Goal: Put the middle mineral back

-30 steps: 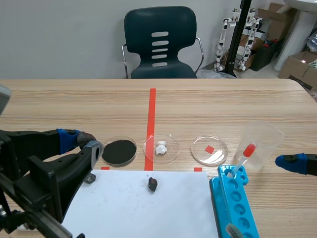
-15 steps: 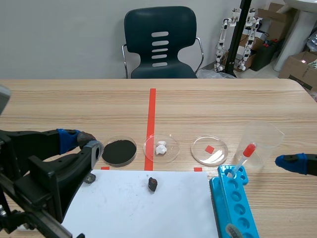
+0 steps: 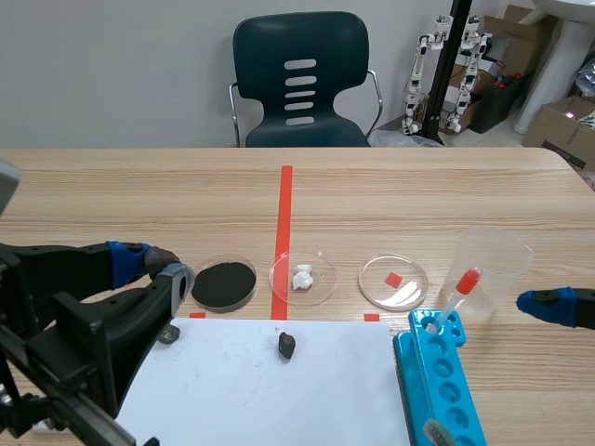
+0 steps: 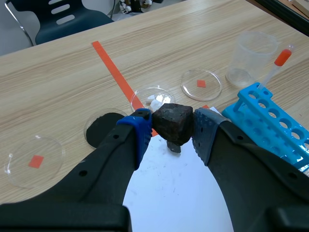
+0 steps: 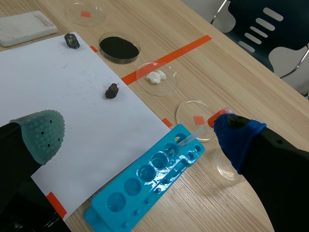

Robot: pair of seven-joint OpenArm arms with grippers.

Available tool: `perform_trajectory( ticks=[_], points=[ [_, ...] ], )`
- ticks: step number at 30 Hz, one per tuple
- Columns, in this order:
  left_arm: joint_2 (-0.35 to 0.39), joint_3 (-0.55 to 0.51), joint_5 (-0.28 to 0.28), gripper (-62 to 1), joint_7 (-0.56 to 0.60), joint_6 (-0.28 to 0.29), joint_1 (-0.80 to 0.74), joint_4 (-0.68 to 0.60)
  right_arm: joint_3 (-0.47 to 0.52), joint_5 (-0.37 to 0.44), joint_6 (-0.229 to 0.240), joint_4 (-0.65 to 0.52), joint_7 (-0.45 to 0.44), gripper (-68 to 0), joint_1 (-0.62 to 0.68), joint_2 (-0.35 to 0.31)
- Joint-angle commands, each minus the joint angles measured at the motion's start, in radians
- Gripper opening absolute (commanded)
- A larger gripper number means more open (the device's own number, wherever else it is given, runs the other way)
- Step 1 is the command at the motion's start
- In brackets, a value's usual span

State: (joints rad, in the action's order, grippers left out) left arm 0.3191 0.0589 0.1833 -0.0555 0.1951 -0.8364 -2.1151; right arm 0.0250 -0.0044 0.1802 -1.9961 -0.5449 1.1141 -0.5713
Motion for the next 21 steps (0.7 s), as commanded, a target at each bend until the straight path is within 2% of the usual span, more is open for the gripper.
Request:
perform_trajectory(
  ticks=[1,7,16,21],
  points=[
    [0.003,0.002,0.007,-49.8,0.001,0.003,0.003,-0.026,0.009,0.008,-0.001,-0.010,-0.012,-2.0,-0.003,-0.005],
    [0.003,0.003,0.007,-49.8,-0.041,0.002,0.032,-0.025,0.009,0.008,-0.001,-0.010,-0.012,-2.0,-0.003,-0.005],
    [0.003,0.035,0.007,-49.8,-0.249,0.002,0.167,-0.023,0.009,0.008,-0.001,-0.010,-0.012,-2.0,-0.003,-0.005],
    [0.002,0.093,0.018,-49.8,-0.324,-0.020,0.271,0.043,0.009,0.008,-0.001,-0.010,-0.012,-2.0,-0.003,-0.005]
  ],
)
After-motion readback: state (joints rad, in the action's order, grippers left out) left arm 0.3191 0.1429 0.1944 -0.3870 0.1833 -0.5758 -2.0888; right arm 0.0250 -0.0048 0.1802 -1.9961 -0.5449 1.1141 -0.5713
